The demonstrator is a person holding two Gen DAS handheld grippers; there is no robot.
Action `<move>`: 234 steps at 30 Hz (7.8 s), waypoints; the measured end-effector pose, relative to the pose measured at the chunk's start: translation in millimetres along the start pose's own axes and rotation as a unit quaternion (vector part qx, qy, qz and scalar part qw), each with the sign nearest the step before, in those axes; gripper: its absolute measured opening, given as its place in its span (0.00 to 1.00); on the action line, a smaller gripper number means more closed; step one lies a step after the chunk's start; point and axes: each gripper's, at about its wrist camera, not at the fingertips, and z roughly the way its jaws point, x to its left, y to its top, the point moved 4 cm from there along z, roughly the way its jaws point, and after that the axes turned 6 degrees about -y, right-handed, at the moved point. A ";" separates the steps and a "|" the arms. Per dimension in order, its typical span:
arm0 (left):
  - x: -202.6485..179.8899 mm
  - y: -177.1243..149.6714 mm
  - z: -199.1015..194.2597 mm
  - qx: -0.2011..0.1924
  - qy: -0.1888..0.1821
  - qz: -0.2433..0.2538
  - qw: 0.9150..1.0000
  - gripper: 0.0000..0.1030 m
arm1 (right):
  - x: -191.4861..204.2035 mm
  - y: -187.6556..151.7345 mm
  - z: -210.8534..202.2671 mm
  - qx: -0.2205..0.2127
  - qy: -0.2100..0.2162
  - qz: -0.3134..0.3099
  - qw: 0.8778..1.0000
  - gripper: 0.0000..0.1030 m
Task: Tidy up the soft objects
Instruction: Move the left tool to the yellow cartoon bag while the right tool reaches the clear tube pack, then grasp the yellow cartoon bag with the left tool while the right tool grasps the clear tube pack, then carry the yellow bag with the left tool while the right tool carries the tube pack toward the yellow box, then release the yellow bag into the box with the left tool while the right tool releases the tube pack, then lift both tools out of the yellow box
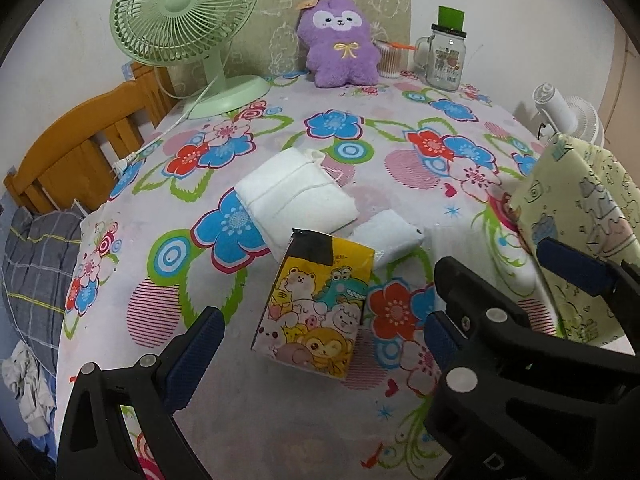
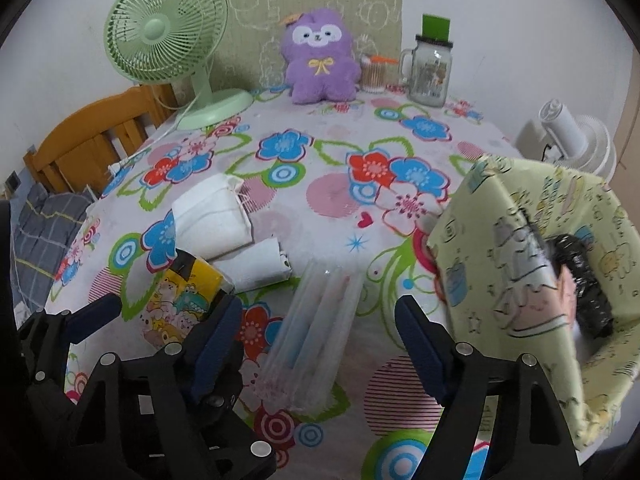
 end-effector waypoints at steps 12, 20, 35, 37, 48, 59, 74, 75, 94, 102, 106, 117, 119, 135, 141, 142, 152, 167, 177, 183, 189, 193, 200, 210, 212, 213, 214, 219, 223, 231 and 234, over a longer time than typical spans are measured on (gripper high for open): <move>0.9 0.9 25.0 0.023 0.011 0.015 1.000 0.97 | 0.5 -5.4 27.7 0.043 0.015 0.005 0.999 0.48; 0.0 1.2 34.2 0.031 0.003 0.018 0.999 0.90 | 1.7 -6.2 34.6 0.052 0.026 0.001 0.998 0.35; -11.2 -1.5 26.9 0.029 -0.025 0.025 0.999 0.46 | -5.0 -10.9 26.8 0.047 0.030 0.007 0.998 0.26; -12.6 -3.0 24.6 0.029 -0.025 0.025 0.999 0.46 | -6.2 -12.9 24.4 0.046 0.030 0.008 0.998 0.26; -20.6 -10.6 4.9 0.016 -0.018 0.022 0.999 0.46 | -12.2 -19.9 0.1 0.030 0.036 0.012 0.999 0.26; -33.8 -14.7 -25.4 -0.009 -0.015 0.024 1.000 0.46 | -25.7 -23.7 -34.7 0.004 0.030 0.016 0.999 0.26; -58.6 -14.0 -69.3 -0.045 -0.015 0.033 0.998 0.46 | -46.4 -21.5 -84.9 -0.034 0.027 0.019 0.999 0.26; -59.8 -13.0 -72.4 -0.048 -0.015 0.033 0.998 0.46 | -47.5 -20.1 -89.2 -0.038 0.026 0.018 0.999 0.26; -77.4 6.5 -121.1 -0.087 -0.013 0.032 0.996 0.46 | -65.4 1.9 -132.0 -0.070 0.032 0.023 0.997 0.26; -93.6 19.0 -126.9 -0.099 -0.025 0.040 0.994 0.46 | -88.5 12.8 -141.6 -0.084 0.011 0.028 0.996 0.26; -108.0 27.5 -126.2 -0.103 -0.035 0.043 0.993 0.46 | -104.9 17.7 -141.4 -0.086 0.006 0.035 0.996 0.26; -150.4 46.2 -118.6 -0.105 -0.046 0.069 0.991 0.46 | -148.3 25.7 -135.9 -0.087 -0.006 0.058 0.994 0.26; -157.6 48.4 -116.1 -0.105 -0.049 0.071 0.991 0.46 | -156.2 26.1 -132.6 -0.086 -0.006 0.065 0.994 0.26; -197.5 60.3 -83.2 -0.084 -0.063 0.096 0.990 0.46 | -196.4 25.7 -106.6 -0.070 -0.023 0.089 0.993 0.26; -209.8 63.9 -69.3 -0.074 -0.068 0.104 0.989 0.46 | -209.3 26.5 -93.3 -0.059 -0.033 0.097 0.993 0.26; -211.9 64.9 -66.3 -0.072 -0.070 0.105 0.989 0.46 | -210.6 26.9 -91.7 -0.058 -0.034 0.097 0.993 0.26; -227.0 72.3 -39.8 -0.051 -0.080 0.113 0.989 0.47 | -226.6 31.0 -63.2 -0.035 -0.045 0.105 0.993 0.26; -234.0 78.1 -1.5 -0.018 -0.082 0.120 0.989 0.61 | -237.8 29.3 -27.0 0.001 -0.050 0.114 0.992 0.26; -236.1 76.3 5.7 -0.003 -0.085 0.123 0.989 0.74 | -239.3 29.2 -23.3 0.005 -0.059 0.111 0.992 0.62; -235.9 75.2 0.5 -0.010 -0.078 0.124 0.989 0.80 | -239.4 28.0 -29.4 0.000 -0.062 0.113 0.992 0.72; -233.9 72.4 -9.7 -0.017 -0.076 0.125 0.989 0.83 | -235.6 27.1 -40.4 -0.010 -0.066 0.111 0.992 0.78; -232.0 70.0 -17.9 -0.025 -0.077 0.123 0.989 0.83 | -232.1 24.9 -49.9 -0.018 -0.067 0.111 0.991 0.79; -225.5 64.7 -31.2 -0.035 -0.076 0.120 0.989 0.83 | -222.3 21.4 -63.9 -0.027 -0.069 0.106 0.992 0.80; -209.3 59.4 -48.9 -0.048 -0.075 0.111 0.990 0.83 | -202.7 19.6 -80.2 -0.041 -0.072 0.098 0.992 0.81; -204.5 57.8 -52.6 -0.051 -0.074 0.109 0.990 0.84 | -197.7 19.5 -83.5 -0.044 -0.072 0.095 0.992 0.81; -202.1 57.0 -54.4 -0.053 -0.074 0.107 0.990 0.84 | -195.1 19.3 -85.1 -0.046 -0.073 0.094 0.992 0.81; -200.2 56.6 -55.6 -0.054 -0.074 0.106 0.990 0.84 | -192.8 19.2 -86.4 -0.047 -0.073 0.093 0.992 0.81; -188.7 52.8 -64.4 -0.060 -0.072 0.100 0.991 0.84 | -179.6 18.8 -94.6 -0.054 -0.071 0.086 0.992 0.81; -177.7 49.8 -71.2 -0.066 -0.068 0.094 0.991 0.84 | -168.9 17.6 -100.2 -0.059 -0.069 0.081 0.993 0.81; -157.4 44.0 -84.4 -0.077 -0.062 0.086 0.991 0.84 | -145.8 17.8 -112.0 -0.069 -0.062 0.071 0.993 0.81; -149.4 42.6 -89.1 -0.081 -0.059 0.081 0.992 0.84 | -136.8 17.9 -115.4 -0.072 -0.059 0.068 0.993 0.81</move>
